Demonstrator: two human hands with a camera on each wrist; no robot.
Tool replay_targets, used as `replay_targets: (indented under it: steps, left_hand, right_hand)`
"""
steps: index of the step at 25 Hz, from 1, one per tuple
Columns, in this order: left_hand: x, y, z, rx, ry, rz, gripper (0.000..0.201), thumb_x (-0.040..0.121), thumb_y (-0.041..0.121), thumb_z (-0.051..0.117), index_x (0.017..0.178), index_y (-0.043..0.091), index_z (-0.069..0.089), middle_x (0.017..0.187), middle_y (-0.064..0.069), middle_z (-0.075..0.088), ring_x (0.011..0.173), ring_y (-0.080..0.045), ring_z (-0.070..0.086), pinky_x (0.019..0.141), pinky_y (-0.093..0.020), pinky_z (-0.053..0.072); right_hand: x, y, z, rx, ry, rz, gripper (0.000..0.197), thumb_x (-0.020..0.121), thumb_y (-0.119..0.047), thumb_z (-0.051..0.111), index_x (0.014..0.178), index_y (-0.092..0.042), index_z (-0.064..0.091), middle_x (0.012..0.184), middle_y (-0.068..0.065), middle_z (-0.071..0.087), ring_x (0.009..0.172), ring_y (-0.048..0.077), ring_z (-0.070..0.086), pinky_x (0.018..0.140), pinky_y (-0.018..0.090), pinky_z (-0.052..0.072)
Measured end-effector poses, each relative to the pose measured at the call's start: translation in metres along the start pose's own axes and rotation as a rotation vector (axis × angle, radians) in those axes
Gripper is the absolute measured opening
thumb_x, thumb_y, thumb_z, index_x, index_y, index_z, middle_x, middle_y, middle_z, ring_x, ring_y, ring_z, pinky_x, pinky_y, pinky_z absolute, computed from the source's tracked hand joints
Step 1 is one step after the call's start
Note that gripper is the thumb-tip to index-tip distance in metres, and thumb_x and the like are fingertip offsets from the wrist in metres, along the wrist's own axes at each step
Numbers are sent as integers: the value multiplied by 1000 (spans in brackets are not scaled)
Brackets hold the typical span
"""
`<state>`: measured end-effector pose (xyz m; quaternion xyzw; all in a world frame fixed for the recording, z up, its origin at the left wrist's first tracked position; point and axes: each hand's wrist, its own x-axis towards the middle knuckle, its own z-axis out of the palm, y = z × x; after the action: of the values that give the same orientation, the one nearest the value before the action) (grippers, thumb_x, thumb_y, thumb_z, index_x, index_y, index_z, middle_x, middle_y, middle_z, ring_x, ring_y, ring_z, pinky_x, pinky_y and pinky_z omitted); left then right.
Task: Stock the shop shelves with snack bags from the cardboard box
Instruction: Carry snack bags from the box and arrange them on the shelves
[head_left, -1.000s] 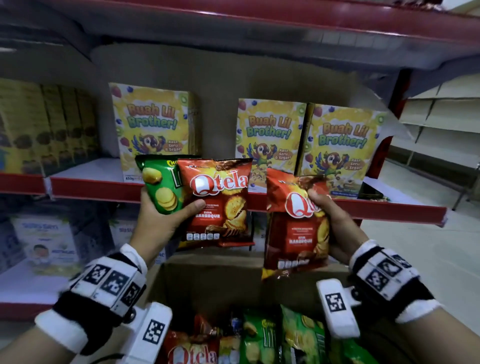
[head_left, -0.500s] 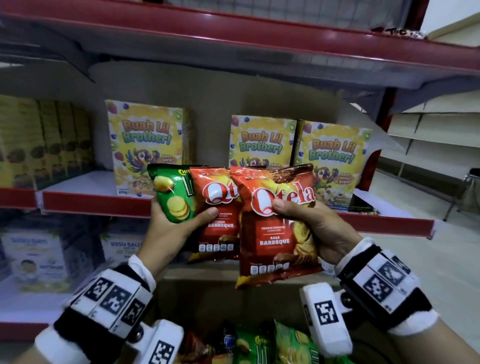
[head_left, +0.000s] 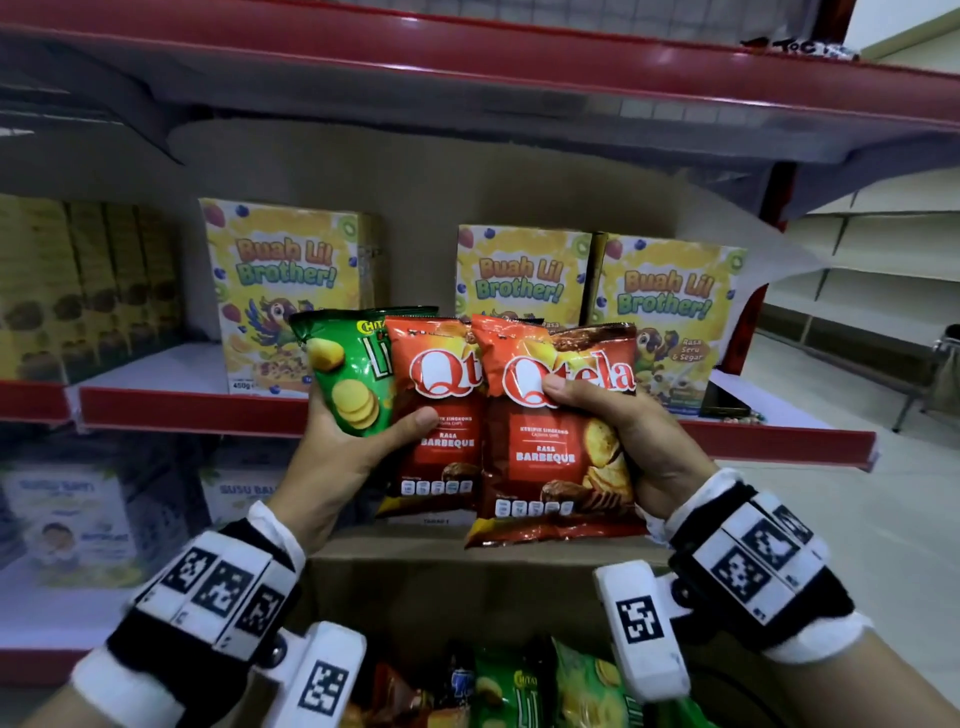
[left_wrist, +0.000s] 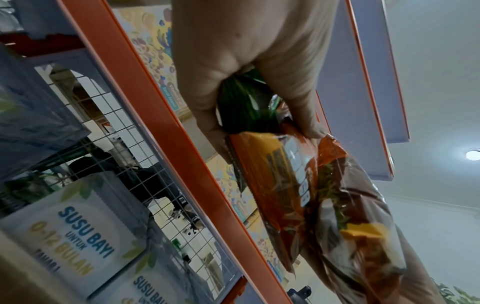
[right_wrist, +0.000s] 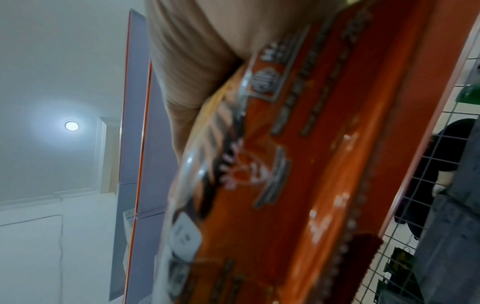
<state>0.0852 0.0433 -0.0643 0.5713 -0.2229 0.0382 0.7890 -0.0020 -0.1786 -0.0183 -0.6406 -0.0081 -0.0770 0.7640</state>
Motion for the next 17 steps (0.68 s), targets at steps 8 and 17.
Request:
replay_targets:
  steps: [8, 17]
  left_hand:
    - [25, -10, -1, 258, 45, 142, 101, 46, 36, 82, 135, 20, 37, 122, 7, 63, 109, -4, 63, 91, -28, 54]
    - [49, 50, 7, 370, 177, 26, 112, 41, 36, 93, 135, 23, 33, 125, 15, 59, 113, 3, 58, 89, -13, 50]
  right_hand:
    - [26, 27, -1, -2, 61, -134, 56, 62, -27, 83, 113, -14, 62, 99, 9, 74, 87, 30, 72, 73, 42, 57]
    - [39, -31, 32, 2, 115, -47, 35, 63, -26, 83, 96, -27, 73, 97, 2, 75, 88, 24, 73, 72, 37, 59]
